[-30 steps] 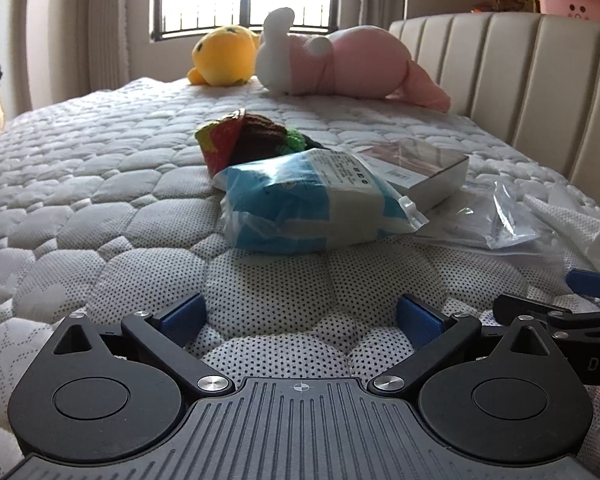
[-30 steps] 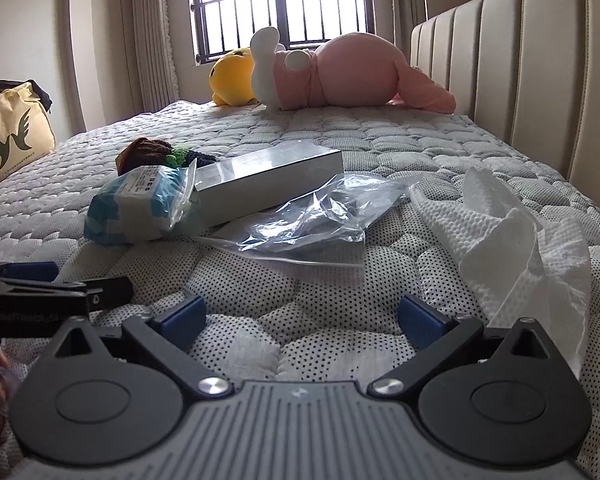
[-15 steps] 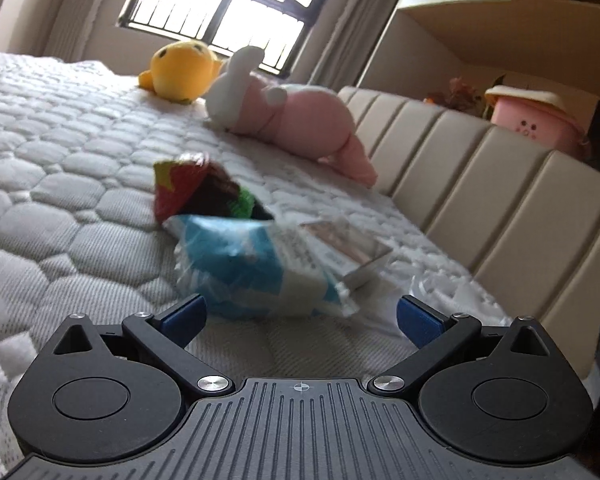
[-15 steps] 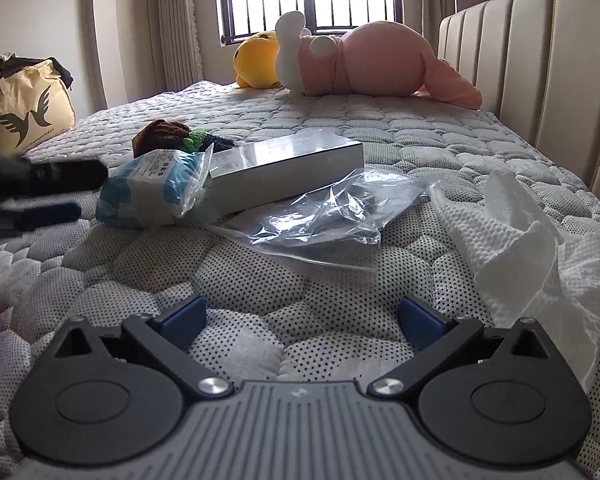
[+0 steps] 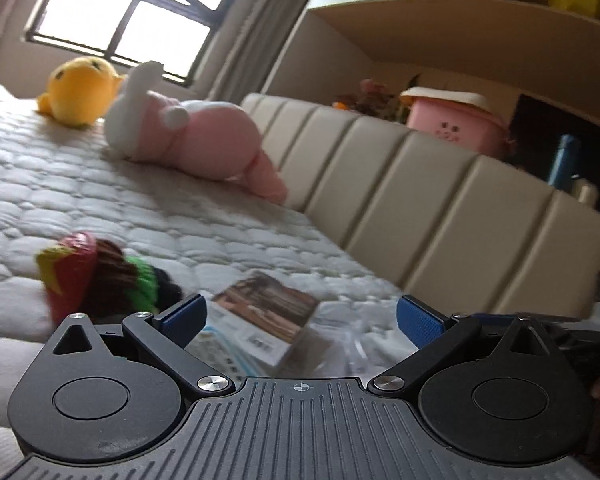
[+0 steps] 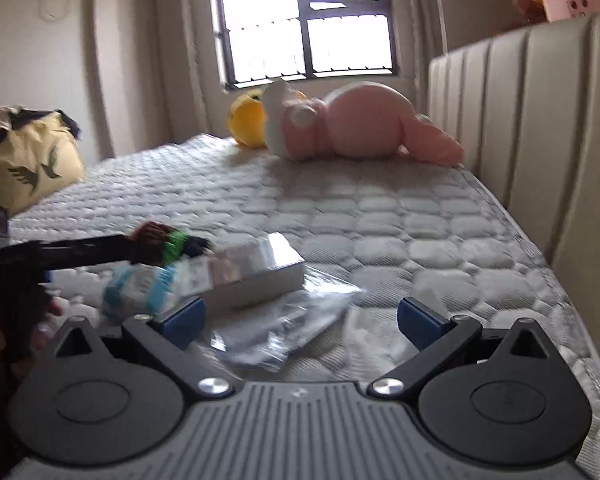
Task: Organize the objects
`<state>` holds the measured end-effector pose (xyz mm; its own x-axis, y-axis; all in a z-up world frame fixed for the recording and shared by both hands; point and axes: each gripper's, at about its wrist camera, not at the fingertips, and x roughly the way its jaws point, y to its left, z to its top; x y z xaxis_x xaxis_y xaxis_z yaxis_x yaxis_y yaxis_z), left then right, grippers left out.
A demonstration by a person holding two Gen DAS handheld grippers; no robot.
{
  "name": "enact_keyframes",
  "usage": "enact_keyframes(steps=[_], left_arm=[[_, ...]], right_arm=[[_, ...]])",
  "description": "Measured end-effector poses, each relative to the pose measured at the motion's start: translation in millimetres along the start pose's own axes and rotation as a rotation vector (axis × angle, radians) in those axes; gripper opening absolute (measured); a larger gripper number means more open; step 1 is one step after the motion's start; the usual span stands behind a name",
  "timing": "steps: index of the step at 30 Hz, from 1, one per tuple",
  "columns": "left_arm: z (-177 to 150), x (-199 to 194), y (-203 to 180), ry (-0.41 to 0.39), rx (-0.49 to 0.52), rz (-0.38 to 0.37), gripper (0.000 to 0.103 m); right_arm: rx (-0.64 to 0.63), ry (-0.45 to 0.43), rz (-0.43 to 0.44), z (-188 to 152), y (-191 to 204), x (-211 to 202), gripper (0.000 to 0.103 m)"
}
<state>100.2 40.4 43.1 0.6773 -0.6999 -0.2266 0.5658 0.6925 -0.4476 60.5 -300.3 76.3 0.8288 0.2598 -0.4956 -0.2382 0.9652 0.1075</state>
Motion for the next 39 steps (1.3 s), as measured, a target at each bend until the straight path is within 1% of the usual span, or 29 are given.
enact_keyframes(steps=[1, 2, 3, 4, 5, 6, 8, 9, 10, 11, 13, 14, 15, 17, 18, 19, 20, 21, 22, 23, 24, 27, 30, 33, 34, 35, 36, 37, 39], left_arm=[[-9.3, 2.2, 4.1, 0.024, -0.032, -0.058, 0.103], [-17.8, 7.9, 8.8, 0.061, -0.054, -0.090, 0.103], [-25.1, 10.7, 8.8, 0.082, -0.039, -0.093, 0.103], [-27.8, 10.0, 4.4, 0.084, -0.004, -0.088, 0.103], [-28.1, 8.0, -1.4, 0.082, 0.034, -0.083, 0.103], [-29.1, 7.1, -6.3, 0.080, 0.066, -0.092, 0.103], [-32.4, 6.9, -12.8, 0.073, 0.112, -0.114, 0.103], [-32.9, 6.1, -15.4, 0.069, 0.129, -0.119, 0.103], [-33.0, 5.2, -17.2, 0.062, 0.141, -0.129, 0.103], [-32.0, 4.3, -18.2, 0.059, 0.138, -0.141, 0.103], [-25.9, -8.8, -21.4, 0.080, 0.060, -0.150, 0.103], [-23.6, -13.7, -22.7, 0.099, 0.013, -0.160, 0.103], [-20.1, -18.9, -24.3, 0.125, -0.039, -0.171, 0.103], [-15.3, -26.2, -23.7, 0.159, -0.143, -0.194, 0.103], [-13.5, -27.4, -20.4, 0.178, -0.215, -0.210, 0.103], [-12.5, -26.6, -16.2, 0.195, -0.284, -0.227, 0.103], [-12.8, -23.1, -10.4, 0.215, -0.352, -0.241, 0.103], [-13.5, -18.4, -3.8, 0.237, -0.424, -0.255, 0.103], [-15.0, -13.1, 2.4, 0.256, -0.482, -0.252, 0.103], [-16.9, -7.3, 8.2, 0.272, -0.534, -0.238, 0.103], [-18.8, -1.6, 14.1, 0.289, -0.585, -0.224, 0.103], [-26.4, 17.9, 24.1, 0.310, -0.703, -0.209, 0.103], [-35.5, 40.9, 21.5, 0.310, -0.747, -0.208, 0.103], [-46.7, 54.3, 16.8, 0.256, -0.779, -0.175, 0.103], [-50.2, 55.9, 14.8, 0.233, -0.780, -0.168, 0.103], [-52.4, 55.8, 12.1, 0.211, -0.765, -0.162, 0.103], [-53.9, 55.1, 9.1, 0.192, -0.744, -0.155, 0.103], [-54.4, 54.5, 6.8, 0.188, -0.718, -0.153, 0.103], [-53.8, 53.2, 2.8, 0.201, -0.661, -0.153, 0.103]], right_arm=[[0.013, 0.016, -0.045, -1.5, -7.7, 4.8, 0.102], [0.022, 0.022, -0.083, -2.8, -13.0, 9.0, 0.095], [0.045, 0.022, -0.092, -2.5, -16.6, 12.5, 0.079], [0.082, 0.028, -0.065, -0.4, -18.9, 16.9, 0.073], [0.127, 0.041, -0.009, 2.3, -20.1, 22.7, 0.064], [0.172, 0.056, 0.048, 4.6, -20.6, 29.1, 0.058], [0.253, 0.098, 0.158, 6.3, -16.2, 46.0, 0.057], [0.265, 0.134, 0.189, 5.1, -10.9, 54.8, 0.057], [0.257, 0.179, 0.196, 1.1, -3.1, 64.4, 0.057], [0.235, 0.204, 0.180, -2.0, 3.1, 71.8, 0.057], [0.215, 0.227, 0.133, -8.9, 9.5, 83.2, 0.058], [0.223, 0.230, 0.119, -12.4, 10.6, 88.4, 0.061], [0.259, 0.224, 0.128, -15.4, 8.9, 93.9, 0.067], [0.328, 0.189, 0.153, -18.8, 7.2, 101.4, 0.069], [0.328, 0.175, 0.173, -17.7, 10.2, 105.6, 0.062], [0.325, 0.166, 0.199, -16.4, 13.2, 109.8, 0.051], [0.313, 0.173, 0.245, -14.3, 16.5, 114.1, 0.030], [0.308, 0.179, 0.288, -12.5, 19.1, 117.4, 0.028], [0.322, 0.176, 0.324, -11.9, 19.2, 116.5, 0.026], [0.337, 0.164, 0.355, -11.8, 18.4, 112.7, 0.021], [0.357, 0.143, 0.381, -12.2, 15.8, 106.2, 0.020], [0.477, 0.074, 0.463, -17.7, -1.0, 83.8, 0.019], [0.661, 0.037, 0.536, -35.5, -25.0, 67.2, 0.019], [0.768, 0.075, 0.559, -60.9, -31.8, 61.9, 0.019], [0.784, 0.088, 0.558, -68.4, -32.5, 60.4, 0.019], [0.742, 0.099, 0.541, -71.5, -29.8, 58.7, 0.023], [0.701, 0.110, 0.524, -74.6, -27.1, 57.0, 0.031], [0.646, 0.116, 0.504, -76.5, -23.8, 53.9, 0.036], [0.460, 0.083, 0.444, -69.2, -15.7, 33.9, 0.062]])
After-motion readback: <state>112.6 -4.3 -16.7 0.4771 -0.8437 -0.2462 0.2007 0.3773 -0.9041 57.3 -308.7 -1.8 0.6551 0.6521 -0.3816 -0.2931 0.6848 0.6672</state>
